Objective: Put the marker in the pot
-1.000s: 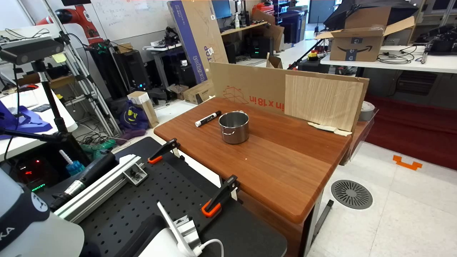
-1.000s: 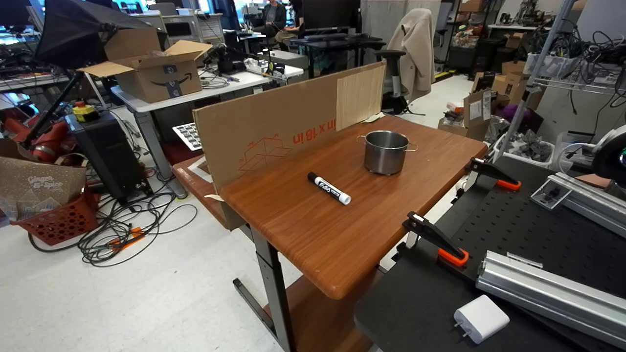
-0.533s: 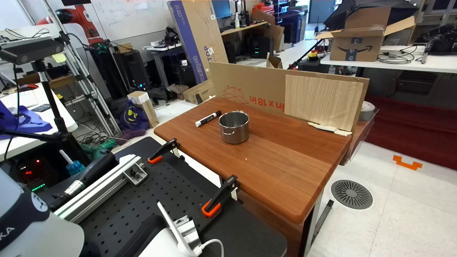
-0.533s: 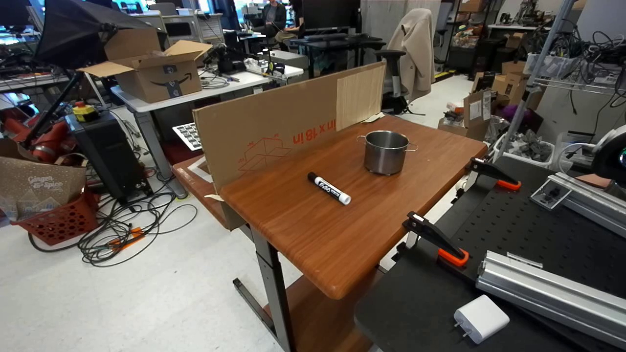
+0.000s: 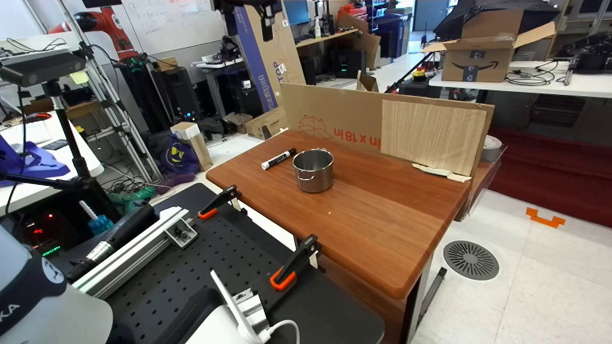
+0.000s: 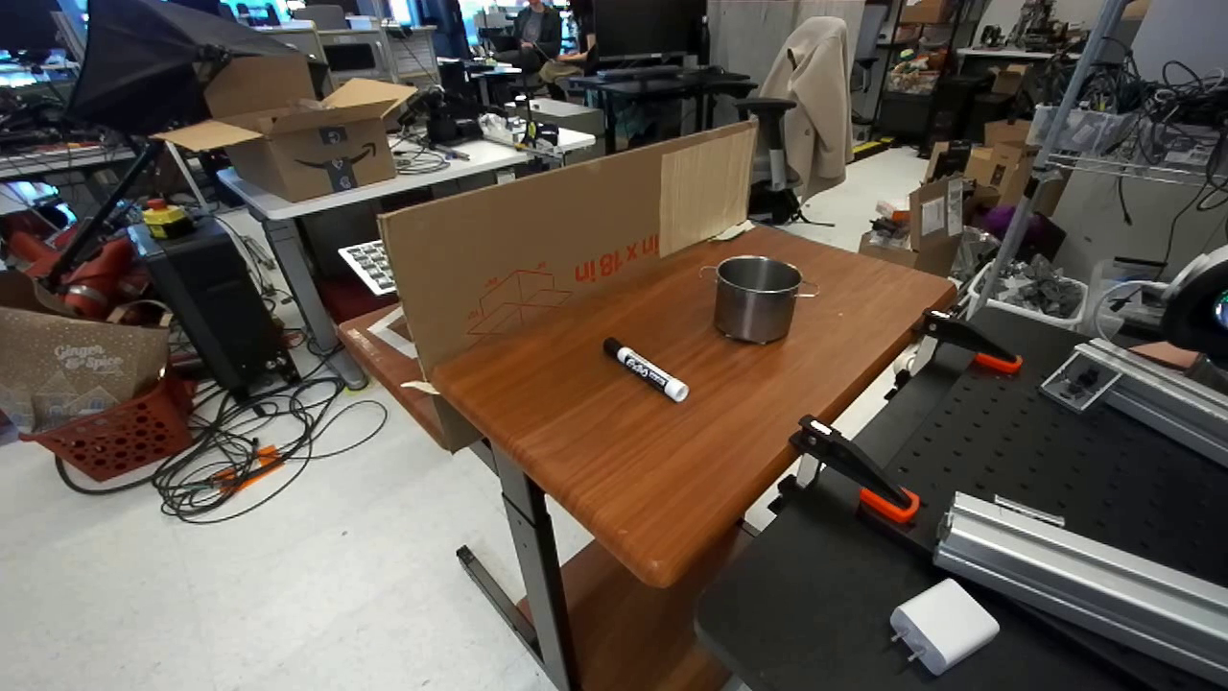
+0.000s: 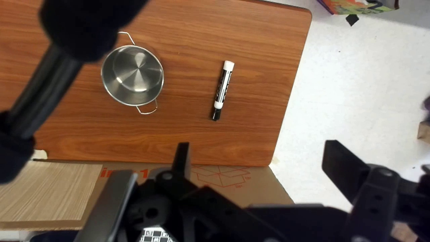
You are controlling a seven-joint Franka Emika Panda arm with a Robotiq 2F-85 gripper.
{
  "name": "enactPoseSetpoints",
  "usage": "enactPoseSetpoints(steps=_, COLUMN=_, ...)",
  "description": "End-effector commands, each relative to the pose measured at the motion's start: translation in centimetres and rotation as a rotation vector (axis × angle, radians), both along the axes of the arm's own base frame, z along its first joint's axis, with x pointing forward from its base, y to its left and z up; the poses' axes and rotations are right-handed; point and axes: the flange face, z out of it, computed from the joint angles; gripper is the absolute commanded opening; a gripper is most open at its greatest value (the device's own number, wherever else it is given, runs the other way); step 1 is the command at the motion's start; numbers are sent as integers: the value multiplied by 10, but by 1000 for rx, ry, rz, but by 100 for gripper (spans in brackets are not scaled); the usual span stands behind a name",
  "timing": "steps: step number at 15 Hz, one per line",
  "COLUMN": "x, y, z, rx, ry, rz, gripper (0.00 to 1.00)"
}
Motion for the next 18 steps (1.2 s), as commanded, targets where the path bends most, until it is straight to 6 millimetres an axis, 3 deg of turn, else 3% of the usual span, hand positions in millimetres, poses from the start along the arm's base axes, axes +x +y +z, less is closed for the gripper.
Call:
enactPoseSetpoints(steps=1, x=25, y=22, z=-31, rx=-2, ry=35, rz=-28, gripper=100)
enactPoseSetpoints(steps=11, x=82, y=60, z=-145, rx=-24, ry=140, rz=-167, gripper=100)
enactPoseSetpoints(steps=18, x=95, y=73, z=-196, rx=-71, ry=169, rz=-213, gripper=100)
